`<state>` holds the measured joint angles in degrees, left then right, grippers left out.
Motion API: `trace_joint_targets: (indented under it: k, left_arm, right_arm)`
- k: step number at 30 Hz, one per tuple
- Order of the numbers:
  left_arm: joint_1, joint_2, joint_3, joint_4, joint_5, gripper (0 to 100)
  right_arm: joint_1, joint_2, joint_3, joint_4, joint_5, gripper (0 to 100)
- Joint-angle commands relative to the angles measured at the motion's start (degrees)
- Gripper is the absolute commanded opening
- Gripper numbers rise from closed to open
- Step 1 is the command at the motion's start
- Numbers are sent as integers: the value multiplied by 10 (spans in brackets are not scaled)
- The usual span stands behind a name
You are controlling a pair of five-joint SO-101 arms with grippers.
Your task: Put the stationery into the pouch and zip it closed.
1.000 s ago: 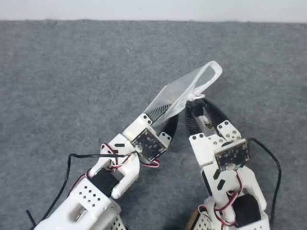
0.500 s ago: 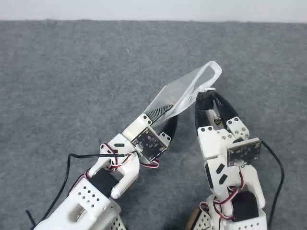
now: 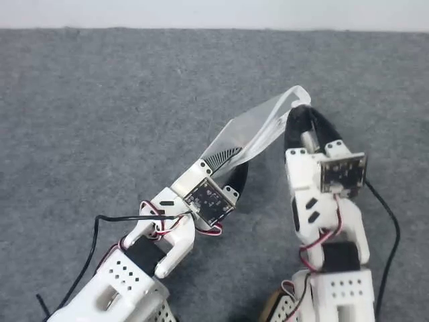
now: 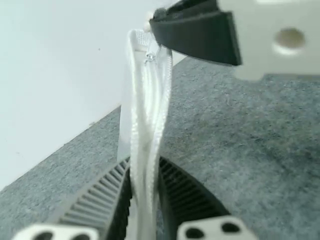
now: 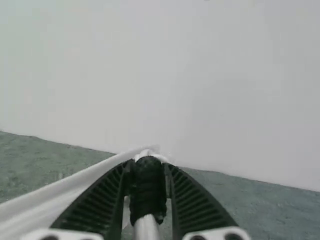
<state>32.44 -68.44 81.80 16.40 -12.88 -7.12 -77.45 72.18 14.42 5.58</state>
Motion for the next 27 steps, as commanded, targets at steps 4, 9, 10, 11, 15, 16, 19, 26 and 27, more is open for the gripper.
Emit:
trace_joint_targets:
  k: [4, 9, 10, 11, 15, 16, 19, 26, 27]
  left_arm:
    - [-18, 0, -5, 18, -11, 9]
    - [-18, 0, -5, 18, -11, 9]
    - [-18, 0, -5, 18, -11, 9]
    - [-18, 0, -5, 18, -11, 9]
    - [-18, 0, -5, 18, -17, 9]
    - [-18, 0, -5, 19, -21, 9]
    - [-18, 0, -5, 19, -24, 9]
    - [-37, 0, -7, 18, -22, 9]
    - [-39, -1, -7, 18, -18, 9]
  right_arm:
    - [61, 118, -46, -113, -3, 6]
    - [92, 190, -64, -160, -6, 6]
    - [96, 206, -75, -160, -7, 6]
    - [100, 223, -84, -160, -7, 6]
    - [106, 282, -112, -160, -7, 6]
    - [106, 292, -115, -161, -7, 6]
    - [107, 300, -118, -162, -7, 6]
    - [102, 300, -116, -158, -7, 6]
    - [102, 300, -117, -151, -7, 7]
